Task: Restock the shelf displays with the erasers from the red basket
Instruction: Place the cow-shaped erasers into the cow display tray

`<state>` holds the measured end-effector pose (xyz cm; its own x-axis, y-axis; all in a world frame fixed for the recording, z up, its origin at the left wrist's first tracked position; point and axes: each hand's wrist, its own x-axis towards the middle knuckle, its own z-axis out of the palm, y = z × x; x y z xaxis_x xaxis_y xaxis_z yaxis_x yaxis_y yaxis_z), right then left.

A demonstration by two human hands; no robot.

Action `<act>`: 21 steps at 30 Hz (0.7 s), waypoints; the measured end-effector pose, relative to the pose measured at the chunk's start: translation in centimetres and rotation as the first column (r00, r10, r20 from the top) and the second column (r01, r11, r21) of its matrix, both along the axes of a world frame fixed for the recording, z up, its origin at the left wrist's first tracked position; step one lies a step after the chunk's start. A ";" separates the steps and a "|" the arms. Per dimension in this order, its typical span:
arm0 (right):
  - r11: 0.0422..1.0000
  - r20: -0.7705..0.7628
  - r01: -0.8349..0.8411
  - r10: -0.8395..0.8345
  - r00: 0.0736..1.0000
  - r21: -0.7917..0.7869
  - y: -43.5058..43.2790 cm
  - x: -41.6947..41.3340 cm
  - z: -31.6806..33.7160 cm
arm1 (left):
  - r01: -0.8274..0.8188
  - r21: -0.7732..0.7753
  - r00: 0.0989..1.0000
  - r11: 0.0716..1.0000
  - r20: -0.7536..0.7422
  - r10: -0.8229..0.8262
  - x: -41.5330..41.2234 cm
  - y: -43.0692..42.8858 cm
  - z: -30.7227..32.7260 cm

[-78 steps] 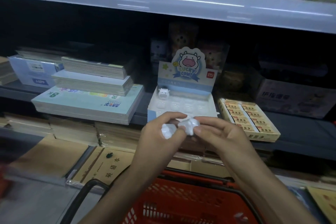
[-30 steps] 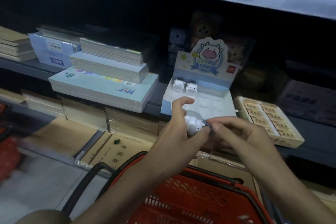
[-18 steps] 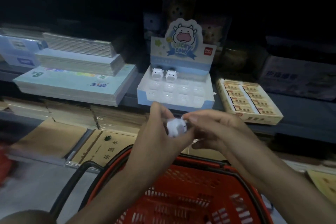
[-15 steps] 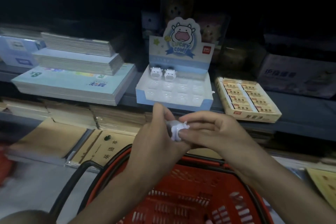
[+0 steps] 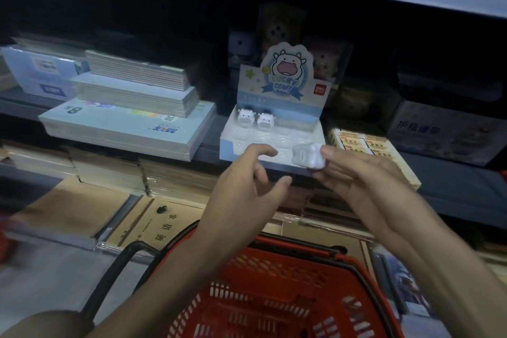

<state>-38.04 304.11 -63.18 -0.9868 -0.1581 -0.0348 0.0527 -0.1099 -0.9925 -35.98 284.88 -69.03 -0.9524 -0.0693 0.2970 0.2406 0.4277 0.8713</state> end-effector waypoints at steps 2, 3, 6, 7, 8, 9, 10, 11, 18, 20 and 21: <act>0.999 -0.043 0.039 -0.037 0.998 0.032 -0.4 -0.9 0.9 | -0.078 -0.195 0.995 0.978 -0.068 0.066 -0.4 -0.4 -0.1; 0.995 -0.075 0.070 -0.064 0.995 0.073 -0.8 -1.5 1.3 | -0.122 -0.297 0.989 0.947 -0.116 0.091 -0.6 -0.6 -0.1; 0.902 -0.274 0.235 -0.138 0.952 0.363 -2.3 -4.4 1.9 | -0.218 -0.457 0.961 0.862 -0.255 0.108 -1.0 -0.8 -0.4; 0.836 -0.347 0.280 -0.116 0.931 0.473 -2.8 -5.6 1.9 | -0.226 -0.477 0.959 0.850 -0.264 0.106 -1.1 -0.9 -0.5; 0.760 -0.403 0.315 -0.076 0.912 0.569 -3.3 -6.6 2.0 | -0.224 -0.494 0.960 0.840 -0.262 0.102 -1.2 -1.0 -0.6; 0.681 -0.443 0.345 -0.034 0.896 0.646 -3.7 -7.6 2.0 | -0.215 -0.515 0.964 0.830 -0.249 0.095 -1.3 -1.1 -0.7; 0.608 -0.475 0.376 0.003 0.880 0.700 -4.0 -8.5 2.1 | -0.205 -0.535 0.969 0.820 -0.229 0.092 -1.3 -1.2 -0.6; 0.543 -0.502 0.404 0.038 0.864 0.736 -4.2 -9.4 2.2 | -0.192 -0.555 0.975 0.810 -0.198 0.095 -1.3 -1.2 -0.4; 0.345 -0.489 0.428 0.111 0.865 0.836 -5.0 -14.2 0.5 | -0.091 -0.669 0.995 0.738 -0.029 0.096 -1.4 -1.2 0.2; 0.342 -0.487 0.435 0.081 0.870 0.833 -5.3 -14.9 0.0 | -0.071 -0.681 0.996 0.728 -0.015 0.083 -1.5 -1.3 0.3; 0.333 -0.487 0.438 0.075 0.870 0.835 -5.4 -15.2 -0.2 | -0.066 -0.682 0.997 0.729 -0.013 0.078 -1.5 -1.3 0.4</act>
<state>-53.22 298.70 -63.36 -0.9359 -0.0941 0.3394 -0.2255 0.9004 -0.3722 -37.46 283.53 -68.65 -0.9578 0.0777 0.2769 0.1740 0.9232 0.3427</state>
